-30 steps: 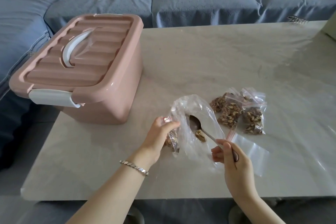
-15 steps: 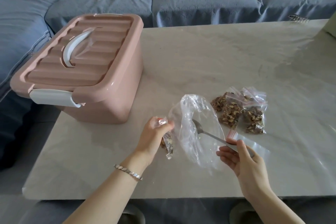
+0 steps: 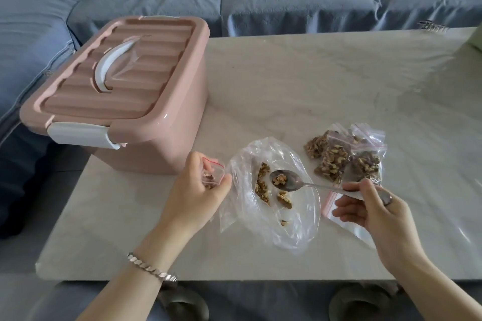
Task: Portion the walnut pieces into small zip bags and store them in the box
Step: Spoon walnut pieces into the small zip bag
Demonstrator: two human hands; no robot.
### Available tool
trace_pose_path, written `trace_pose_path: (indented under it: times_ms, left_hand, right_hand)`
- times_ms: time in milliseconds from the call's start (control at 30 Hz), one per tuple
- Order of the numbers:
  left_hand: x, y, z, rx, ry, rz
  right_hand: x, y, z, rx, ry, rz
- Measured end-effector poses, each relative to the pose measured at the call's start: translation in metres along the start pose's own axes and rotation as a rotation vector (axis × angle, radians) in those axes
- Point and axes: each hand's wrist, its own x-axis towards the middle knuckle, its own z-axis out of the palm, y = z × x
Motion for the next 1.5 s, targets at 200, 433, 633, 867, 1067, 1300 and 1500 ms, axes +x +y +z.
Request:
trace_pose_path:
  times_ms: [200, 433, 633, 867, 1067, 1300, 1500]
  left_hand:
    - [0.008, 0.002, 0.018, -0.075, -0.243, -0.334]
    - [0.016, 0.017, 0.035, -0.087, -0.379, -0.300]
    - [0.016, 0.016, 0.043, -0.091, -0.400, -0.295]
    - [0.015, 0.013, 0.037, -0.138, -0.314, -0.291]
    - [0.015, 0.011, 0.021, -0.038, -0.215, -0.252]
    - [-0.003, 0.033, 0.002, 0.217, -0.053, 0.063]
    - [-0.014, 0.070, 0.017, 0.206, -0.085, 0.192]
  right_hand:
    - [-0.002, 0.024, 0.022, -0.126, 0.018, -0.044]
    - [-0.011, 0.044, 0.051, -0.105, -0.006, -0.047]
    - [-0.008, 0.040, 0.048, 0.130, -0.003, 0.108]
    - [-0.003, 0.038, 0.027, 0.253, -0.022, 0.224]
    - [0.002, 0.029, 0.007, 0.287, -0.042, 0.237]
    - [0.005, -0.008, -0.012, 0.122, -0.049, 0.058]
    - [0.010, -0.064, -0.012, 0.101, -0.044, -0.091]
